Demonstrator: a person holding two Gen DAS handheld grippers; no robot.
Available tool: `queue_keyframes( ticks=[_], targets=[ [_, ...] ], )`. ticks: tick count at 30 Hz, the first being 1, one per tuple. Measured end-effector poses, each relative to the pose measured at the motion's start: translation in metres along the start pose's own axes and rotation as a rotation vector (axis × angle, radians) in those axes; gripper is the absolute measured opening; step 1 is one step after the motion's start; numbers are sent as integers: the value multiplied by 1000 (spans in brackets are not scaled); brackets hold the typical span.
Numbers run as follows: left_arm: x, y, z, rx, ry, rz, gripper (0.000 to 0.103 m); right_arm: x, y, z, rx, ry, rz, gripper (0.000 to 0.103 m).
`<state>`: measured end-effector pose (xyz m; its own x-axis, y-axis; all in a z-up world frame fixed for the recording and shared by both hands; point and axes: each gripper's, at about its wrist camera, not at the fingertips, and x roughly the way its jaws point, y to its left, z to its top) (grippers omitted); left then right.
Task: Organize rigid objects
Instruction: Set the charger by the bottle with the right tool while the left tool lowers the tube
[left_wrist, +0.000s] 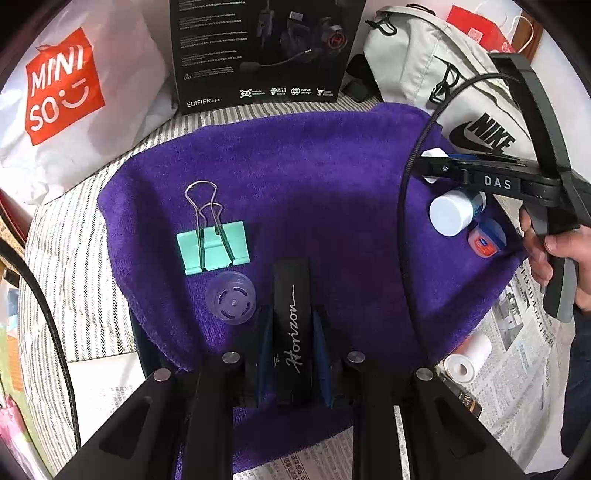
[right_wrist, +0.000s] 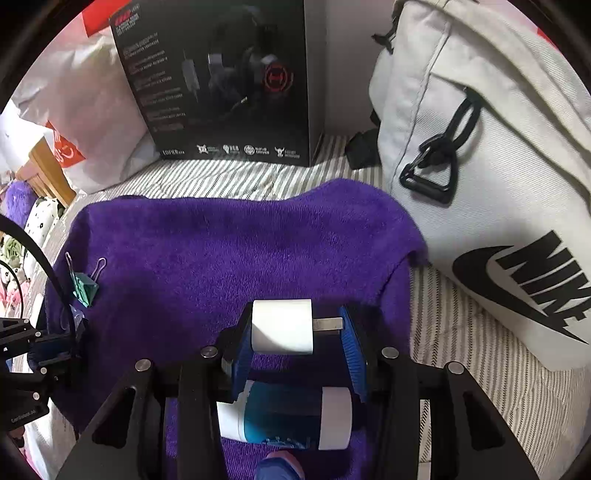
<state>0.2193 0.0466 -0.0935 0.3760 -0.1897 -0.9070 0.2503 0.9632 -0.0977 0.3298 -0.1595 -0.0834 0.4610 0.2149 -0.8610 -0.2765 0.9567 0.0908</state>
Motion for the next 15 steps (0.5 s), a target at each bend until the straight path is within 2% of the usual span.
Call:
queue_keyframes(
  ticks=[7, 15],
  targets=[
    [-1, 2, 1, -4, 0, -4, 21, 10, 4, 1, -8, 30, 8, 44],
    [-2, 2, -1, -17, -8, -13, 23, 8, 5, -1, -33, 19, 12, 45]
  ],
)
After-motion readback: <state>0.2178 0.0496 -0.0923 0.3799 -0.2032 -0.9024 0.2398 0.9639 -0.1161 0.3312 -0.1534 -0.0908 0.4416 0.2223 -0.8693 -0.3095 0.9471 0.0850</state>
